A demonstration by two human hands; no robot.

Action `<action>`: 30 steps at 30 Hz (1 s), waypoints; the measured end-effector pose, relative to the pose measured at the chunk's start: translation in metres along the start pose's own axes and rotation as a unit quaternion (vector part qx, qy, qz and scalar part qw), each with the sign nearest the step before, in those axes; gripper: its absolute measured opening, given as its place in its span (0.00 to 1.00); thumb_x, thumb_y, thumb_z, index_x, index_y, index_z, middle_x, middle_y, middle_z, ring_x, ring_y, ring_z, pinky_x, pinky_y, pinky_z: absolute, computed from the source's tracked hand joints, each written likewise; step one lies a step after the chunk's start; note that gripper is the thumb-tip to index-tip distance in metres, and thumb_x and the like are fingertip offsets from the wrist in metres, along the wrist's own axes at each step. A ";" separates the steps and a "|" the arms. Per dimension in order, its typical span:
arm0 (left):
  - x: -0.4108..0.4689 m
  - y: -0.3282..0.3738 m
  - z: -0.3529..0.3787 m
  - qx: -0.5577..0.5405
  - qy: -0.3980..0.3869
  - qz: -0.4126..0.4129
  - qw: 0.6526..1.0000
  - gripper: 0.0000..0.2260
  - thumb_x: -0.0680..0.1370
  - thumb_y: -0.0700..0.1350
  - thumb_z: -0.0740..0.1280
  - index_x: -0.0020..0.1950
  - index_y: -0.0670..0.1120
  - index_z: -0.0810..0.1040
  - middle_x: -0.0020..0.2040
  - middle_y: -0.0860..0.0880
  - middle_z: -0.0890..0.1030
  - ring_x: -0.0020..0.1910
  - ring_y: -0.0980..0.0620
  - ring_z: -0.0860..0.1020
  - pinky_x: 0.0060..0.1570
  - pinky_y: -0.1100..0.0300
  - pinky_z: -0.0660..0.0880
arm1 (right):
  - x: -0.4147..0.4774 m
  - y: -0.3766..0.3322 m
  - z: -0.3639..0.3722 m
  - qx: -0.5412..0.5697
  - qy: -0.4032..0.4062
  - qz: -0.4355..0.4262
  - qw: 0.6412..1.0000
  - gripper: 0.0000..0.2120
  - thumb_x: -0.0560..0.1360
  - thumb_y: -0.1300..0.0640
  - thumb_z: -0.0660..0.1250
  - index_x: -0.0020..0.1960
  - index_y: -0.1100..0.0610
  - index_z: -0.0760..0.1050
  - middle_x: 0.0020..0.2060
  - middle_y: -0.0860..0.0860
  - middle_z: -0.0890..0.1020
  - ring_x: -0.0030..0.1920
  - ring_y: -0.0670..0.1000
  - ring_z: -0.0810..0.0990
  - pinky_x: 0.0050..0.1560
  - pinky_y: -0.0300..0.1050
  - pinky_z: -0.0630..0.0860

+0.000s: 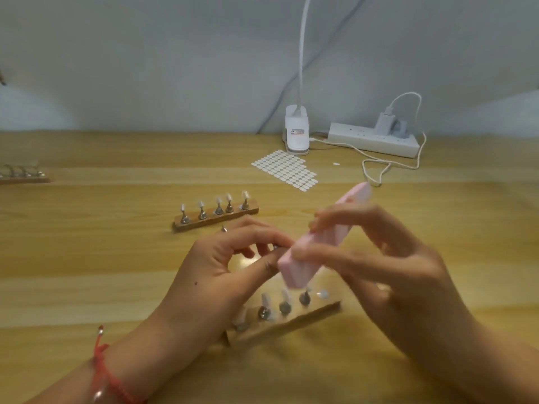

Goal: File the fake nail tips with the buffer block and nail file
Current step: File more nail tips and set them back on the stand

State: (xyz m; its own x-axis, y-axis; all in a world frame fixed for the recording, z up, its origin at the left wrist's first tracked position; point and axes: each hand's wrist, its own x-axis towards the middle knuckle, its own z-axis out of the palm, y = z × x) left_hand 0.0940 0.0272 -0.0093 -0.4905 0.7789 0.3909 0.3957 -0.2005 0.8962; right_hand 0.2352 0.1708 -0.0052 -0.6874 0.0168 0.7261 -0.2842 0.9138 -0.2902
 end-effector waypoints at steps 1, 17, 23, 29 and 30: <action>0.001 0.001 0.001 -0.002 0.004 0.005 1.000 0.11 0.67 0.55 0.68 0.45 0.53 0.84 0.42 0.53 0.82 0.41 0.54 0.77 0.44 0.58 0.72 | -0.003 -0.005 0.005 0.005 -0.012 -0.029 0.999 0.21 0.73 0.72 0.70 0.59 0.51 0.81 0.54 0.54 0.79 0.60 0.52 0.78 0.63 0.52 0.74; 0.001 -0.003 0.004 0.015 0.021 0.028 0.999 0.10 0.62 0.59 0.72 0.39 0.57 0.84 0.41 0.54 0.81 0.42 0.49 0.76 0.40 0.56 0.71 | -0.007 -0.013 0.010 0.004 -0.015 -0.040 0.999 0.13 0.81 0.64 0.64 0.58 0.51 0.84 0.54 0.53 0.78 0.61 0.52 0.78 0.70 0.58 0.69; 0.002 -0.003 0.004 0.021 0.036 0.013 0.999 0.10 0.61 0.58 0.71 0.38 0.58 0.85 0.41 0.54 0.81 0.41 0.51 0.76 0.38 0.57 0.70 | -0.004 -0.009 0.008 -0.016 -0.006 -0.025 1.000 0.13 0.80 0.64 0.65 0.57 0.52 0.84 0.52 0.57 0.80 0.58 0.55 0.79 0.66 0.60 0.71; 0.002 -0.002 0.003 0.030 0.044 0.001 0.999 0.11 0.60 0.60 0.70 0.39 0.60 0.85 0.41 0.54 0.82 0.40 0.55 0.77 0.41 0.61 0.72 | 0.002 -0.003 0.001 -0.072 -0.007 0.000 0.997 0.14 0.78 0.66 0.65 0.56 0.53 0.84 0.52 0.58 0.81 0.57 0.56 0.79 0.69 0.61 0.70; 0.002 -0.002 0.004 0.023 0.048 0.003 0.999 0.11 0.60 0.59 0.71 0.38 0.59 0.85 0.40 0.53 0.82 0.40 0.52 0.77 0.41 0.61 0.72 | -0.001 -0.007 0.006 -0.070 -0.009 -0.020 0.997 0.13 0.80 0.64 0.64 0.56 0.52 0.84 0.52 0.57 0.82 0.58 0.55 0.79 0.70 0.60 0.68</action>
State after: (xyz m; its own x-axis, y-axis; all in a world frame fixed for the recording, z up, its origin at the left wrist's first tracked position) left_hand 0.0955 0.0311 -0.0115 -0.5594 0.7170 0.4158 0.4332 -0.1748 0.8842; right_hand 0.2338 0.1623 -0.0075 -0.6900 -0.0276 0.7233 -0.2163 0.9615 -0.1697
